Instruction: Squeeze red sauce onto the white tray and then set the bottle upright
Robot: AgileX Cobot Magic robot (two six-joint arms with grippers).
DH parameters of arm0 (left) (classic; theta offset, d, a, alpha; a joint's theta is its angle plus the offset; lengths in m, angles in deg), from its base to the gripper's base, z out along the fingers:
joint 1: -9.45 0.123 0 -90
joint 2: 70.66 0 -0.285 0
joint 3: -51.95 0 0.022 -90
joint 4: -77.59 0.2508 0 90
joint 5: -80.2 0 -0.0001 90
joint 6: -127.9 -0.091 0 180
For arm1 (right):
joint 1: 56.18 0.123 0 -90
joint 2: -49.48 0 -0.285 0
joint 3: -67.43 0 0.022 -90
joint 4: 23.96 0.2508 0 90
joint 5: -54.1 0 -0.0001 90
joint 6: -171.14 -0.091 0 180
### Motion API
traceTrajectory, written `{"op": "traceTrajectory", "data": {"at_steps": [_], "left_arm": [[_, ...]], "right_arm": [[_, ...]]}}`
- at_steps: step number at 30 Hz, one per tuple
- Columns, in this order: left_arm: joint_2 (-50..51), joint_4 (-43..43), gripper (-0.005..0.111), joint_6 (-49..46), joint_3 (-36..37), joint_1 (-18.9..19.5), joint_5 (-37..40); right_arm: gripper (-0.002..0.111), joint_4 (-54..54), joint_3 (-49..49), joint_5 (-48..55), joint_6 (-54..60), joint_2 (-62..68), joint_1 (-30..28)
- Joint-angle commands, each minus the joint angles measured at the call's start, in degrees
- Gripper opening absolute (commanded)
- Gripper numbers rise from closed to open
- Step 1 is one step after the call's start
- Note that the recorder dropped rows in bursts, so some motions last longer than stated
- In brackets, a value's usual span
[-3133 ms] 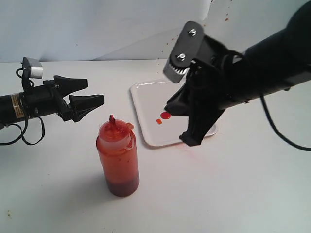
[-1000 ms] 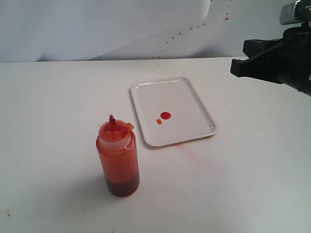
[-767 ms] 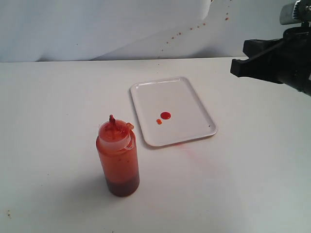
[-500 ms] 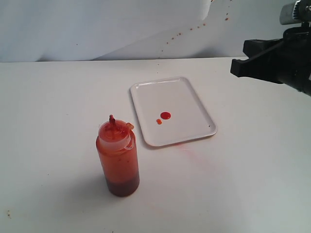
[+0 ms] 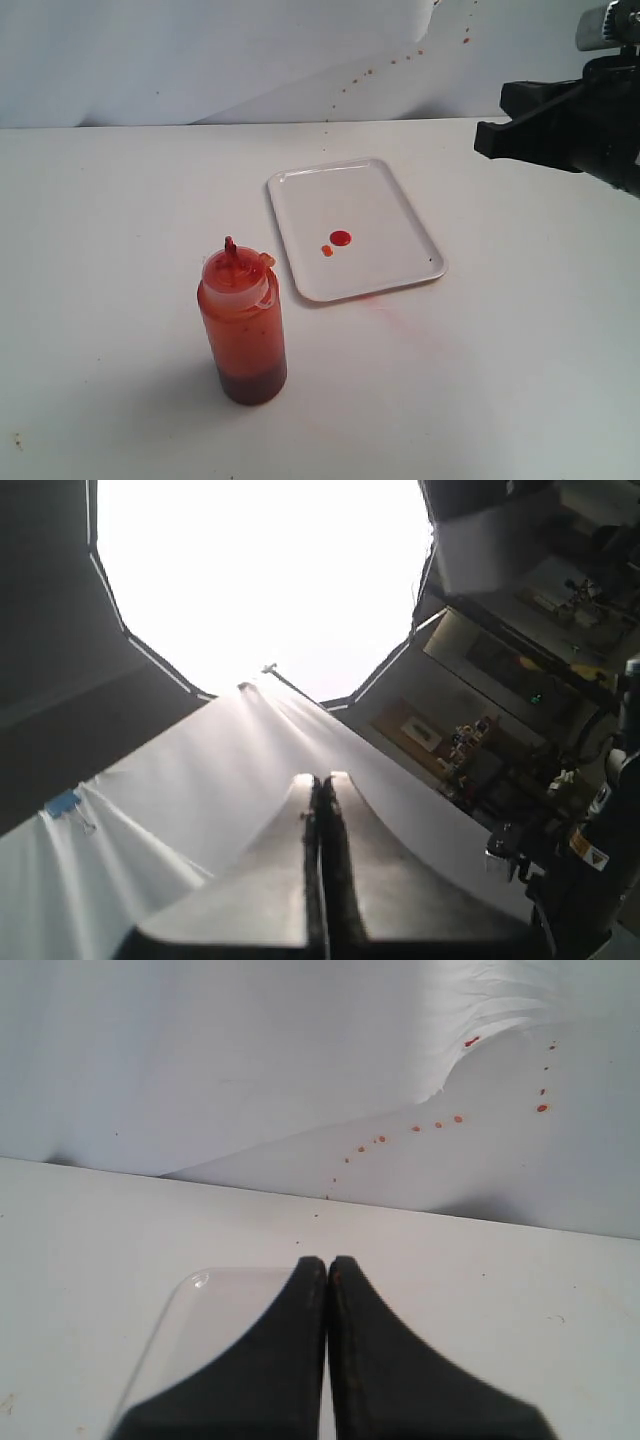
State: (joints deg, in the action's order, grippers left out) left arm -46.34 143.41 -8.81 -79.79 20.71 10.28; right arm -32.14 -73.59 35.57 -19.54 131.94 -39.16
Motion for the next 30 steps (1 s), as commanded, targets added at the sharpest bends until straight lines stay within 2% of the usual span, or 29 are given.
{"op": "traceTrajectory", "data": {"at_steps": [1,10,30], "left_arm": [[-5.9,0.0,0.0,0.0,0.3,-0.2,0.0],[-16.5,0.0,0.0,-0.1,0.3,-0.2,0.0],[-16.5,0.7,0.0,-0.1,-0.1,-0.5,0.0]], "right_arm": [[0.0,0.2,0.2,-0.1,0.0,-0.4,-0.4],[0.0,0.2,0.2,-0.1,0.0,-0.4,-0.4],[0.0,0.2,0.2,-0.2,0.0,-0.4,-0.4]]}}
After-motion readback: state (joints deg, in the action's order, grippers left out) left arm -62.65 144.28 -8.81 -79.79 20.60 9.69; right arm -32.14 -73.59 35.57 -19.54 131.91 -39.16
